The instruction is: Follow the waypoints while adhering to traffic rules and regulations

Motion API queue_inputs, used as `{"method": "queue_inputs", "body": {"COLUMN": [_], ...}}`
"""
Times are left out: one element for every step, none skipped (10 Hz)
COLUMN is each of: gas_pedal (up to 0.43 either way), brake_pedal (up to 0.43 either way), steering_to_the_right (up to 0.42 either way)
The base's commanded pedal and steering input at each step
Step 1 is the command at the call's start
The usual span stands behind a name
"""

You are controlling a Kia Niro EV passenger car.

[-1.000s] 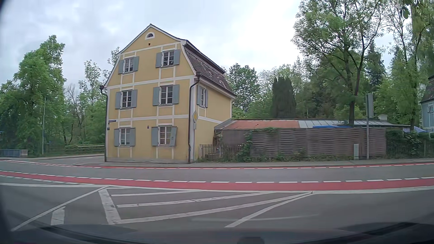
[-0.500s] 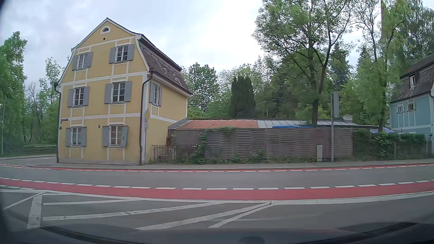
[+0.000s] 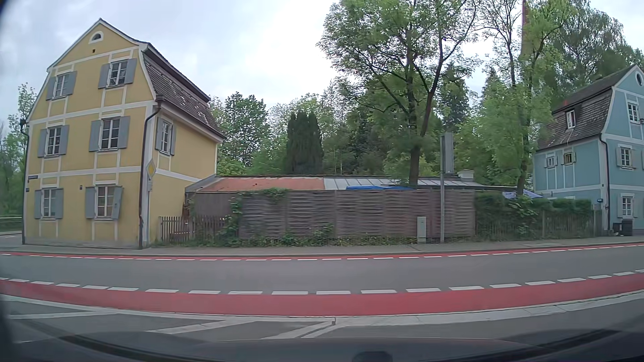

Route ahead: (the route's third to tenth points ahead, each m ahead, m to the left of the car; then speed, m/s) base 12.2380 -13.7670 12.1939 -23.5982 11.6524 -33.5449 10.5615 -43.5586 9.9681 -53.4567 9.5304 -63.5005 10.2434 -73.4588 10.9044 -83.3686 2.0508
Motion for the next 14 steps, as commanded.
{"method": "queue_inputs", "body": {"gas_pedal": [0.000,0.000,0.000,0.000,0.000,0.000,0.000,0.000,0.000,0.000,0.000,0.000,0.000,0.000], "brake_pedal": [0.165,0.207,0.226,0.232,0.238,0.262,0.268,0.268,0.262,0.268,0.262,0.256,0.250,0.250], "steering_to_the_right": [0.526,0.526,0.531,0.534,0.539,0.544,0.544,0.544,0.544,0.544,0.543,0.542,0.542,0.542]}}
